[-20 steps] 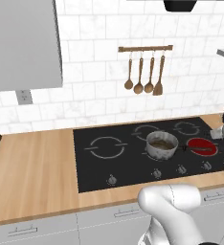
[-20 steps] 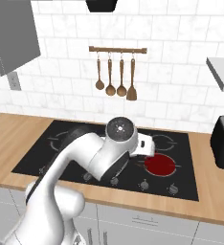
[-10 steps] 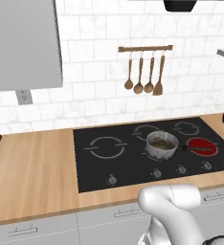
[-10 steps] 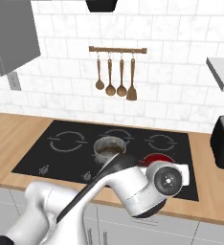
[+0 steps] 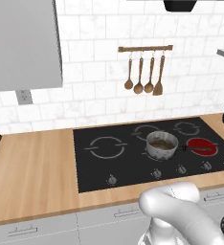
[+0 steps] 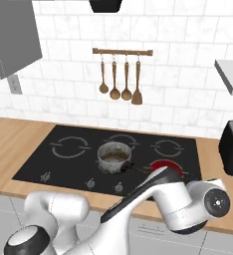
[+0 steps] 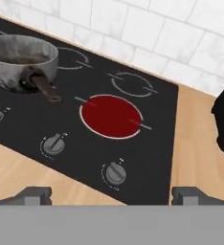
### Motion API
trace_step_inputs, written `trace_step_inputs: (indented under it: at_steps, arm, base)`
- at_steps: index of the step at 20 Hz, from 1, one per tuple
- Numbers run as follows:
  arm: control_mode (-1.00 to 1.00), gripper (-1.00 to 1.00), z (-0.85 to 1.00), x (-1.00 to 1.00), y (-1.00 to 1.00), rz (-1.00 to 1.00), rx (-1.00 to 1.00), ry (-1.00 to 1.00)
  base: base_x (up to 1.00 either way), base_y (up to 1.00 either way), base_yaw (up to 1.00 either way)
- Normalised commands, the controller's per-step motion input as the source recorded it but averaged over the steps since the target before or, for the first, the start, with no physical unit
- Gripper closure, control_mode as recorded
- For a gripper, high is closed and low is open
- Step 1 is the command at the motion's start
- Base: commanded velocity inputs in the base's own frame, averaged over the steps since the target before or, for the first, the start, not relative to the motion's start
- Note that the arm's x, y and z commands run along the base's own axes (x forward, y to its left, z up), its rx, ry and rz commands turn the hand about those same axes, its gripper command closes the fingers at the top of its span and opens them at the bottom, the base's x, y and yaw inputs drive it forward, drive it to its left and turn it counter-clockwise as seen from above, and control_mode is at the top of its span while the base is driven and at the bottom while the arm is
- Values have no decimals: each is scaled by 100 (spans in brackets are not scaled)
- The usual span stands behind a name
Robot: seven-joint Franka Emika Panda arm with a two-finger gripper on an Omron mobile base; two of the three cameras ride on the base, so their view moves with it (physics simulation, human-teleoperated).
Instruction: Turn off the front right burner of the stove.
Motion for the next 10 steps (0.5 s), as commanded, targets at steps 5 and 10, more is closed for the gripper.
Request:
trace_step_inputs:
  at_steps: [5,10]
  arm:
    - [-100,-100,-49,31,15,28,-37,19]
    - [-100,-100,-24,22,47,15,-36,28]
  base:
    - [0,0,0]
    - [0,0,0]
